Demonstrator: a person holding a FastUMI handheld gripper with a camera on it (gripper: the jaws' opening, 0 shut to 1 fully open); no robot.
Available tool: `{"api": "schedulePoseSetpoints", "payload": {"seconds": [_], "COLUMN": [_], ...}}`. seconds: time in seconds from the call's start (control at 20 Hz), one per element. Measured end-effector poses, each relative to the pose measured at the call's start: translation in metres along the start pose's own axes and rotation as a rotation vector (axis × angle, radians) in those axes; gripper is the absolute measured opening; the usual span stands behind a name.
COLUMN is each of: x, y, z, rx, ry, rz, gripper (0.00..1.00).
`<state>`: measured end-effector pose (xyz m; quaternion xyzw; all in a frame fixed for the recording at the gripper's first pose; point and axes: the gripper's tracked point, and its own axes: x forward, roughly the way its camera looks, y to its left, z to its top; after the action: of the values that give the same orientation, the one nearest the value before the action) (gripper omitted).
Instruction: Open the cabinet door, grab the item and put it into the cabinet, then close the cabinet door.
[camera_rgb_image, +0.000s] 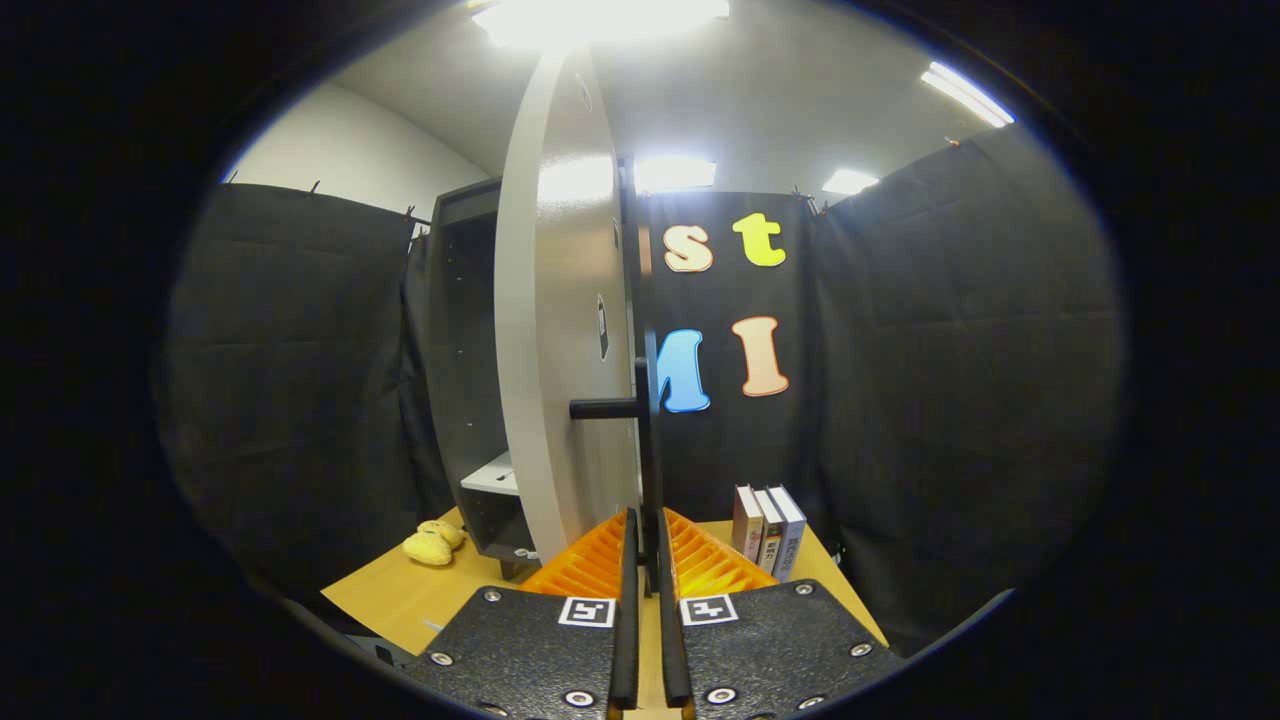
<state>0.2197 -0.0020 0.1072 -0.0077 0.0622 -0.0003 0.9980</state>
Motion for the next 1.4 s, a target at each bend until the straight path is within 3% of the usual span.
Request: {"api": "schedulePoseSetpoints", "payload": {"seconds": [0.35, 0.5, 0.6, 0.65, 0.75, 0.95, 1.4], "x": [-0.005, -0.006, -0.003, 0.001, 0.004, 0.013, 0.070], "y": [0.019, 0.042, 0.059, 0.060, 0.066, 0.094, 0.180], "z": [0.024, 0.027, 0.022, 0.017, 0.005, -0.024, -0.135], "rx": [0.056, 0.094, 0.079, 0.059, 0.026, 0.046, 0.066], "ry": [-0.150, -0.195, -0.207, -0.199, -0.179, -0.127, -0.023], "rz": [0.014, 0.053, 0.097, 0.107, 0.116, 0.149, 0.201], "gripper": [0.09, 0.20, 0.43, 0.66, 0.93, 0.94, 0.94]}}
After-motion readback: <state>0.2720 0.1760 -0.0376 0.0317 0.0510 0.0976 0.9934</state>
